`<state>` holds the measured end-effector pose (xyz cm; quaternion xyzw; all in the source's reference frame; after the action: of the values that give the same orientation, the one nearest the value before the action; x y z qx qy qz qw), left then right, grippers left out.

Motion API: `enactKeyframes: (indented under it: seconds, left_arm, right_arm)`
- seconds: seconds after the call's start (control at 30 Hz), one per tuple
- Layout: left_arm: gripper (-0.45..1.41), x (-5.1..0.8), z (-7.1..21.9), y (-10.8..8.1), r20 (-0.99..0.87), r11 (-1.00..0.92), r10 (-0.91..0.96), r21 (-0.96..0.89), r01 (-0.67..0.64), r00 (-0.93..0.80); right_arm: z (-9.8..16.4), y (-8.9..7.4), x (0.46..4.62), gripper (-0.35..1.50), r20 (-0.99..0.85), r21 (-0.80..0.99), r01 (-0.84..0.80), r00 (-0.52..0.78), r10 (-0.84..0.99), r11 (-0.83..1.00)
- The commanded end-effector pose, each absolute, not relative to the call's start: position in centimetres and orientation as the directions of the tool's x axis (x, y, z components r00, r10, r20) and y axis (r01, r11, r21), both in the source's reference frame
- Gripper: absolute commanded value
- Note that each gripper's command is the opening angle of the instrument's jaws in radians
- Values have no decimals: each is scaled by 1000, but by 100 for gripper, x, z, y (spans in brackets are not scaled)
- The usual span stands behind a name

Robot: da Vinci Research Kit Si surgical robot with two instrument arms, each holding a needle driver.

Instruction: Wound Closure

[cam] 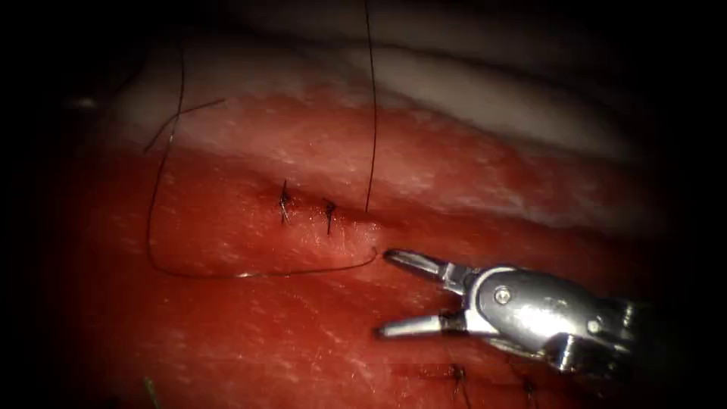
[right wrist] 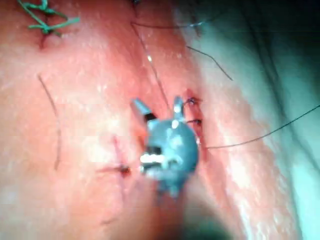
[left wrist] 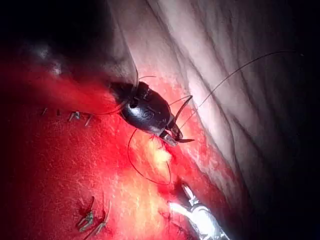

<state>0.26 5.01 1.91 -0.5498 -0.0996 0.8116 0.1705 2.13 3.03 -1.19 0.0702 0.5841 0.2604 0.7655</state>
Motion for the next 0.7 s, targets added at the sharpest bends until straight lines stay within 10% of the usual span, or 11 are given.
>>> enactKeyframes:
  seconds: [0.03, 0.33, 0.37, 0.4, 0.7]
  left_arm:
    - [-35, 20, 197, 496, -857, -921, 389, -353, -166, -337]
    - [-35, 19, 202, 495, -858, -921, 388, -351, -167, -338]
    - [-35, 19, 203, 495, -858, -922, 387, -350, -168, -338]
    - [-35, 18, 204, 494, -858, -922, 387, -350, -167, -337]
    - [-35, 13, 206, 492, -859, -922, 385, -348, -168, -337]
  right_arm:
    - [-103, 310, 221, 115, -861, 403, -323, 183, 475, 856]
    - [-41, 300, 241, 81, -851, 361, -306, 280, 445, 881]
    - [-38, 299, 241, 66, -849, 362, -295, 288, 443, 884]
    - [-36, 298, 238, -35, -849, 368, -269, 293, 440, 890]
    - [-109, 275, 240, -35, -845, 417, -218, 266, 464, 883]
